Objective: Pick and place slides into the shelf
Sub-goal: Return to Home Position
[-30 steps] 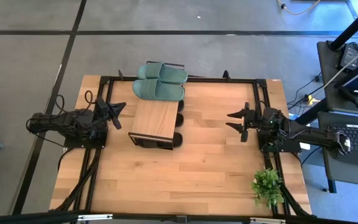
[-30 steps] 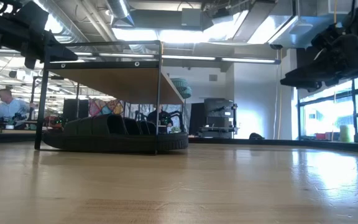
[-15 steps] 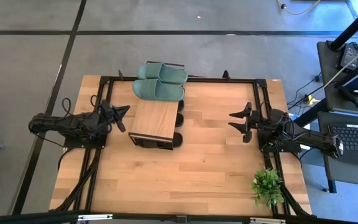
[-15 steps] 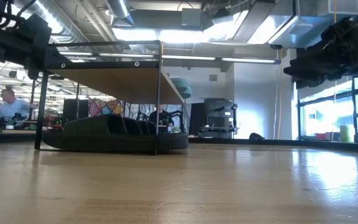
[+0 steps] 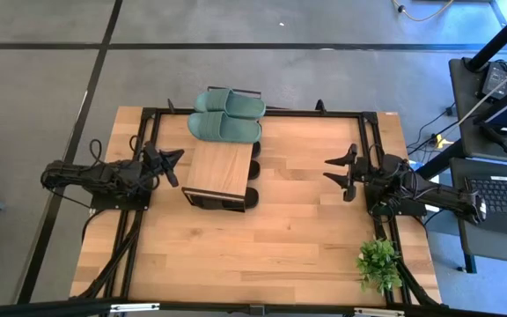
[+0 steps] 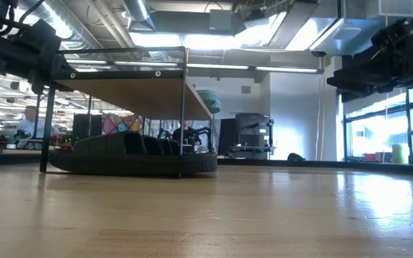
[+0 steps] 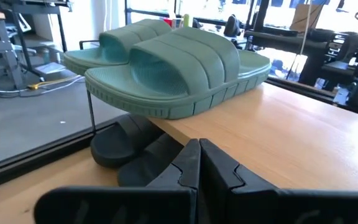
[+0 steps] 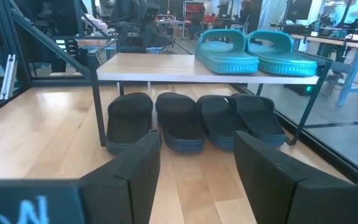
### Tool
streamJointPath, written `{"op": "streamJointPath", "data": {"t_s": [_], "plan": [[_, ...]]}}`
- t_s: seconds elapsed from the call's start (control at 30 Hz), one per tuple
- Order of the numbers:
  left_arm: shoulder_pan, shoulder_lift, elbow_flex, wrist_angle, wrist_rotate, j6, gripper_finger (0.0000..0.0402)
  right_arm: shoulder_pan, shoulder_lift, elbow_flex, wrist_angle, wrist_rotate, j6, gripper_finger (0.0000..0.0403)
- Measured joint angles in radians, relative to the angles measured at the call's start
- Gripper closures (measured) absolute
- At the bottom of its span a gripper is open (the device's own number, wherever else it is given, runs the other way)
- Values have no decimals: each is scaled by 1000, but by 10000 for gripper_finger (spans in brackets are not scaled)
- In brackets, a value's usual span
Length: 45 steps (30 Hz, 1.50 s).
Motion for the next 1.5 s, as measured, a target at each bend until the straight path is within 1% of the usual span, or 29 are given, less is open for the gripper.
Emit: {"op": "streamJointPath", "data": {"t_s": [0.13,0.27,0.43,0.57,0.63,1.5], "plan": [[0,0,0,-1,0,21,401,0,0,0,0,0,-8,201],[0,0,0,-1,1,21,401,0,0,0,-1,3,-77,201],[0,0,0,-2,1,21,401,0,0,0,-1,3,-89,201],[0,0,0,-2,2,21,401,0,0,0,-1,3,-185,201],[0,0,0,-2,3,21,401,0,0,0,-1,3,-201,201],[0,0,0,-3,3,22,401,0,0,0,-1,3,-201,201]]}}
